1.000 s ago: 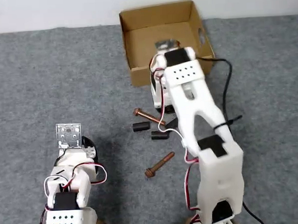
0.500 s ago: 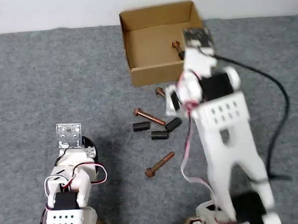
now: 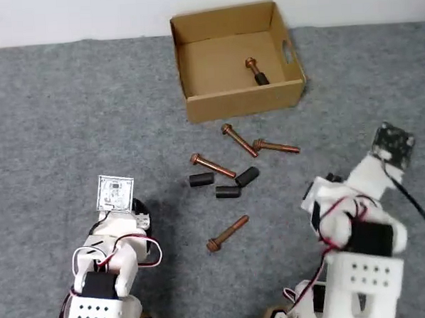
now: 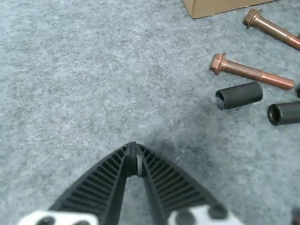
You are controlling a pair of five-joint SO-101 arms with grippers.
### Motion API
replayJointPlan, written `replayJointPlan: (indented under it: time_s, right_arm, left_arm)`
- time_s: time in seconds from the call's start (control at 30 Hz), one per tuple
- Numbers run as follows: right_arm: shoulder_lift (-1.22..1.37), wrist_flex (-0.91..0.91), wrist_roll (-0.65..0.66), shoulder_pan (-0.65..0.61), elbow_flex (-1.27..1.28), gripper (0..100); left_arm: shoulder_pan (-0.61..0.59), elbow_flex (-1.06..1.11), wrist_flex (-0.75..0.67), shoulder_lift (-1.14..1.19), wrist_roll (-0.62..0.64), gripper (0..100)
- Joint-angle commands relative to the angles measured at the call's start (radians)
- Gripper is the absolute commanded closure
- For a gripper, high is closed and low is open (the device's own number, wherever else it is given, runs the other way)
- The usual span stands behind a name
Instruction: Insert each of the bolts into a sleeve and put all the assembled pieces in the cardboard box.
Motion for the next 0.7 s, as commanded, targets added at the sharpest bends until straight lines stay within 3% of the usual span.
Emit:
replayJointPlan:
  time_s: [0.0, 0.17, 0.4, 0.67]
  right_arm:
    - [-0.136, -0.021, -0.005, 0.050, 0.021, 99.1]
    - [-0.311, 0.013, 0.046, 0.056, 0.123, 99.1]
    - [-0.552, 0.050, 0.054, 0.058, 0.221, 99.1]
    - [-0.717, 0.045, 0.141, 0.054, 0.285, 99.1]
  left_arm:
    - [0.003, -0.004, 0.002, -0.009, -0.008, 99]
    - [0.006, -0.051, 0.014, -0.009, -0.003, 99]
    - [0.014, -0.298, 0.238, 0.000, 0.117, 99]
    - [0.190, -0.564, 0.385, 0.135, 0.295, 99]
